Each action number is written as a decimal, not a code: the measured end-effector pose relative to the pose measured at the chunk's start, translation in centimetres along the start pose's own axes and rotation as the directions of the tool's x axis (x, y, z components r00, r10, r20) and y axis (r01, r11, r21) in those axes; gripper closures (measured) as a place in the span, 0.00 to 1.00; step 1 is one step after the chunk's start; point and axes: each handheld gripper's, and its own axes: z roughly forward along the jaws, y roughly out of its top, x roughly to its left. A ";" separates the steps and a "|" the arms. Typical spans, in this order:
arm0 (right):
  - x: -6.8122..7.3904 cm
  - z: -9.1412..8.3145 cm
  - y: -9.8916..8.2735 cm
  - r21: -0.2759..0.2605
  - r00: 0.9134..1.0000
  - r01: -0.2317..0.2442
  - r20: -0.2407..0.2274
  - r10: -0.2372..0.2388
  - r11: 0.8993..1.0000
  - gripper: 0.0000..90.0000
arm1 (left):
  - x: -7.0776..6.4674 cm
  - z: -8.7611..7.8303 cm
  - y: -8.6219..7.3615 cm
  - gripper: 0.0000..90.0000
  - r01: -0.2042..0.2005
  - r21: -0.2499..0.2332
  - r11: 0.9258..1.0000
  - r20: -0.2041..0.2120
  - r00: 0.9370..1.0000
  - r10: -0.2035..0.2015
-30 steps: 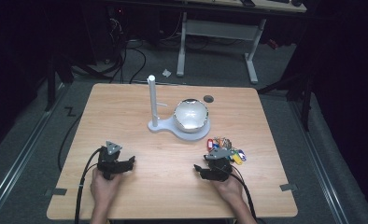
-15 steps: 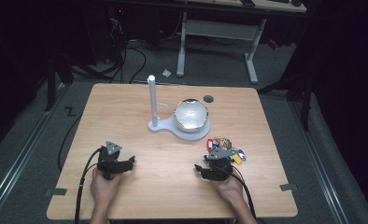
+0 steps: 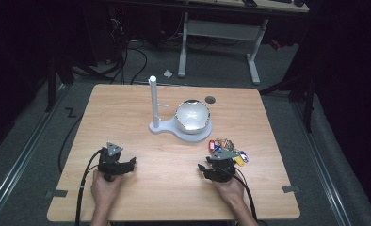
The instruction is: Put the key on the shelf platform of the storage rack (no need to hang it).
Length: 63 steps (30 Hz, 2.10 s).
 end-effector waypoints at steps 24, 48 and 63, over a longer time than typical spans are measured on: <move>-1.0 -2.8 -0.1 -0.080 0.998 -0.062 0.009 0.063 0.995 0.63 | 0.0 0.0 0.0 0.23 -0.001 0.002 1.000 0.000 1.000 0.001; -4.4 -5.8 -0.7 -0.118 0.986 -0.120 0.098 0.132 0.986 0.66 | 0.0 0.0 0.0 0.23 -0.002 0.003 1.000 0.001 1.000 0.002; -7.9 -6.5 0.5 -0.120 0.967 -0.184 0.157 0.202 0.975 0.67 | 0.0 0.0 0.0 0.23 0.001 0.001 1.000 0.001 1.000 -0.001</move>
